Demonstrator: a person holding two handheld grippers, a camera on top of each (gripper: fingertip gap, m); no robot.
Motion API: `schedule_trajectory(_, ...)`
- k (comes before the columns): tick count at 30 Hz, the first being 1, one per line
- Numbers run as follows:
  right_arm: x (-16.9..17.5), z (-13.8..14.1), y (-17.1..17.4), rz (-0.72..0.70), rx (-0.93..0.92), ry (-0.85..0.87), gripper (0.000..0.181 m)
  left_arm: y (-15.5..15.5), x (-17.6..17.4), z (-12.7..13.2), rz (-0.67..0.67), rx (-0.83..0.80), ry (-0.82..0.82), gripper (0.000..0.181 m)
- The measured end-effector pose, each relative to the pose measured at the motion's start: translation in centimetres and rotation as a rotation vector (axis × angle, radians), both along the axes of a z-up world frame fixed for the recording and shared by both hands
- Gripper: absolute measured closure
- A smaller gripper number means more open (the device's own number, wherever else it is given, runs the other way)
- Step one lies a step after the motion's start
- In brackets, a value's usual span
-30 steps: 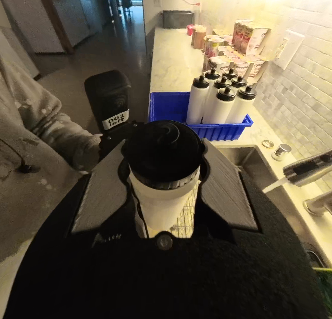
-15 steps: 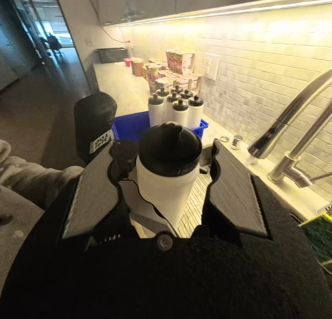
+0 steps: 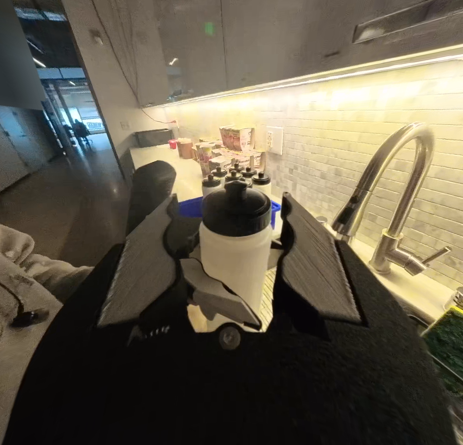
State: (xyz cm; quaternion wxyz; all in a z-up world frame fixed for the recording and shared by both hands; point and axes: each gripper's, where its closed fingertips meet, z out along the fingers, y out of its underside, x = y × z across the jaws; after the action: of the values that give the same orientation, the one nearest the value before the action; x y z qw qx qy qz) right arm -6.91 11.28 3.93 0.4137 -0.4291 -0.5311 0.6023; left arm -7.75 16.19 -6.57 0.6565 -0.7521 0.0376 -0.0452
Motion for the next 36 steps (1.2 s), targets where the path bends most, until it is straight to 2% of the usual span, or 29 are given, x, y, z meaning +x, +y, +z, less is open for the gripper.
schedule_trajectory(3,-1.8,-1.4,0.1,0.078,0.012,-0.094,0.079,0.0,0.5,0.5,-0.02,0.013,0.011,0.078)
schedule_trajectory(5,-2.2,-1.8,-1.4,0.154,0.017,-0.108,0.086,0.1,0.5,0.7,-0.022,0.013,0.0,0.078)
schedule_trajectory(9,-2.1,-2.1,-1.7,0.029,0.086,-0.078,0.081,0.4,-0.2,0.7,0.004,0.005,0.017,0.077)
schedule_trajectory(11,-1.5,-2.3,-1.5,-0.03,0.068,-0.077,0.086,0.4,-0.5,0.6,0.012,-0.003,-0.007,0.078)
schedule_trajectory(14,-0.4,-2.3,-2.0,-0.041,0.062,-0.065,0.092,0.5,-1.0,0.5,0.022,-0.006,-0.011,0.078)
schedule_trajectory(16,0.4,-1.6,-1.8,0.004,0.041,-0.041,0.116,0.4,-1.1,0.5,0.018,-0.009,-0.021,0.078)
schedule_trajectory(17,0.5,-0.8,-1.1,0.003,0.023,-0.011,0.116,0.4,-1.2,0.5,0.015,-0.015,-0.03,0.078)
schedule_trajectory(19,-0.5,-0.3,0.5,-0.015,0.042,-0.017,0.095,0.4,-1.1,0.5,0.006,-0.015,-0.014,0.078)
schedule_trajectory(21,-2.2,-1.4,0.7,0.06,0.051,-0.1,0.074,0.3,-0.7,0.5,-0.016,-0.014,-0.009,0.078)
schedule_trajectory(22,-2.9,-1.7,0.2,0.111,0.05,-0.115,0.072,0.3,-0.5,0.6,-0.024,-0.011,-0.014,0.078)
schedule_trajectory(23,-3.4,-1.7,-0.3,0.147,0.056,-0.114,0.073,0.4,-0.3,0.7,-0.03,-0.011,-0.015,0.077)
schedule_trajectory(25,-4.1,-1.8,-1.0,0.154,0.088,-0.103,0.093,0.5,-0.2,0.7,-0.03,-0.017,-0.006,0.078)
schedule_trajectory(28,-4.5,-2.0,-0.3,0.037,0.101,-0.108,0.099,0.7,-0.7,0.6,-0.001,-0.027,0.01,0.078)
schedule_trajectory(31,-3.6,-1.9,-0.3,-0.037,0.076,-0.083,0.097,0.8,-1.4,0.4,0.029,-0.034,-0.023,0.078)
schedule_trajectory(34,-2.5,-2.1,-0.6,-0.057,0.081,-0.086,0.097,0.8,-2.0,0.2,0.048,-0.042,-0.01,0.077)
schedule_trajectory(36,-1.9,-1.9,-0.1,-0.045,0.046,-0.094,0.109,0.8,-1.9,0.1,0.035,-0.045,-0.015,0.077)
